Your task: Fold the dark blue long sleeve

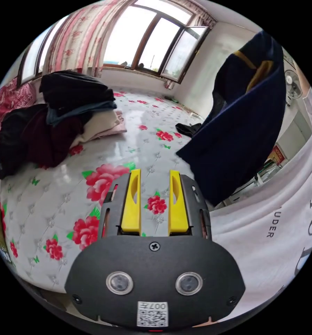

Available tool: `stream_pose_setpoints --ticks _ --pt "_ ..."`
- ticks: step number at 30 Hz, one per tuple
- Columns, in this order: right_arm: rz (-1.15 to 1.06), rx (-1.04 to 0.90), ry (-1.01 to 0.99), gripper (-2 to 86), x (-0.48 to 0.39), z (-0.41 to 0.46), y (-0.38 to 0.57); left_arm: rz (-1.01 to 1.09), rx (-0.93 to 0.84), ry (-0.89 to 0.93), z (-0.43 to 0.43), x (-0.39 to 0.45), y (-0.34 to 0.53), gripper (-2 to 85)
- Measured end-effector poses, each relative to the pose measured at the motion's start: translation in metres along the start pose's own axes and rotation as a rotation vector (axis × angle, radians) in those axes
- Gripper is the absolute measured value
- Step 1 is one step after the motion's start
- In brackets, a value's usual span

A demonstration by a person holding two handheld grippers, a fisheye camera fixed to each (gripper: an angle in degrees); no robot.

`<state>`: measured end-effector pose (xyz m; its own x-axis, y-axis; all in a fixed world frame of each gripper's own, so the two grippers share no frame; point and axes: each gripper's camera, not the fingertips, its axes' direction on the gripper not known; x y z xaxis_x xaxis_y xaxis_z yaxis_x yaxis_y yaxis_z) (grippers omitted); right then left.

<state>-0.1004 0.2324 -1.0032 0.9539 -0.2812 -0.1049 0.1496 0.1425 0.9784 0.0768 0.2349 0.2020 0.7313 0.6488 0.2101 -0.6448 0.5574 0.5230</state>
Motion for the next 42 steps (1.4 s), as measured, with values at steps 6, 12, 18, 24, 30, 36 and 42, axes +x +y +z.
stream_pose_setpoints --ticks 6,12,18,24,30,36,42 --pt "0.271 -0.436 -0.160 3.6 0.033 0.222 0.249 -0.201 -0.100 -0.064 -0.046 -0.096 0.087 11.5" --pt "0.515 -0.759 0.064 5.4 0.074 0.264 0.569 -0.344 -0.204 -0.122 -0.088 -0.166 0.165 11.3" --pt "0.771 -1.050 0.518 6.9 0.067 0.149 0.783 -0.261 -0.333 -0.103 -0.080 -0.190 0.167 11.2" --pt "0.714 -1.276 0.729 7.9 0.020 0.125 0.874 -0.024 -0.339 -0.023 -0.012 -0.169 0.091 12.3" --pt "0.904 -1.236 0.898 8.0 0.044 0.111 0.943 0.072 -0.403 -0.011 0.089 -0.150 0.029 10.1" --pt "0.849 -1.283 0.813 2.0 0.076 0.137 0.967 0.133 -0.495 0.091 0.085 -0.157 -0.006 1.9" --pt "0.809 -0.951 0.376 0.3 0.103 0.152 0.891 -0.223 -0.192 0.238 -0.030 -0.225 -0.018 0.5"
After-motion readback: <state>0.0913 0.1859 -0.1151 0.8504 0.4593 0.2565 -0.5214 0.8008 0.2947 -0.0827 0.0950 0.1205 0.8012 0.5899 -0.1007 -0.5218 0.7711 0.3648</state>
